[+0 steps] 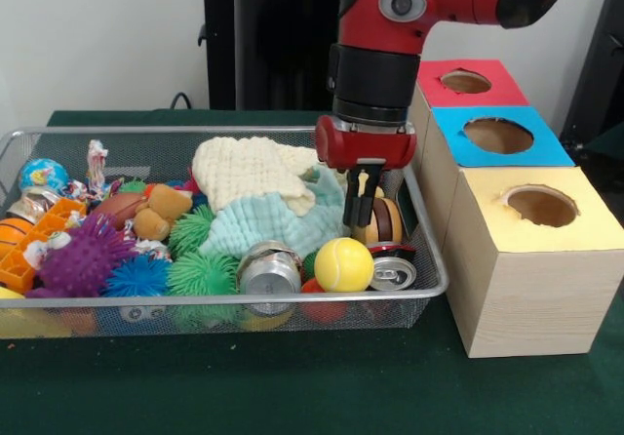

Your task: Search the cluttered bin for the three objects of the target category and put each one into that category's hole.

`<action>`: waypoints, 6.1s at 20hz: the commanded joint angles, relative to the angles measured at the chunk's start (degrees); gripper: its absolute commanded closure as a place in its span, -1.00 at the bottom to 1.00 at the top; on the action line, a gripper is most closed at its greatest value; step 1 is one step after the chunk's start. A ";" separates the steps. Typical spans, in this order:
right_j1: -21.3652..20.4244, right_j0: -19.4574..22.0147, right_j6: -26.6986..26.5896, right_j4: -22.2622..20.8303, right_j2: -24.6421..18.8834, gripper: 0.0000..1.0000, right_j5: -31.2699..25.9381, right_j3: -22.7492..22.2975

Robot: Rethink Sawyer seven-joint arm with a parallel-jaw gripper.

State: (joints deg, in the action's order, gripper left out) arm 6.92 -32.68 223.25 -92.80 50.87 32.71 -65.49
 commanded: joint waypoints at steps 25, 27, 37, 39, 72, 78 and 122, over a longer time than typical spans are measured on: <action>-3.32 4.52 20.30 -7.13 9.05 1.00 28.38 1.21; -3.20 4.31 19.01 -6.30 8.33 1.00 27.16 0.52; -1.65 3.83 15.25 -2.18 5.67 1.00 21.45 -0.53; -1.01 3.85 15.34 -1.41 5.33 1.00 20.60 -0.38; 0.27 5.10 9.83 9.29 -1.90 1.00 10.63 -4.27; 0.37 5.11 8.52 9.74 -2.54 1.00 10.02 -5.07; 6.46 14.56 -2.70 11.22 -6.53 -1.00 3.20 -0.93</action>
State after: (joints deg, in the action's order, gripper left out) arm 10.65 -21.09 228.92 -86.34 56.94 39.44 -69.09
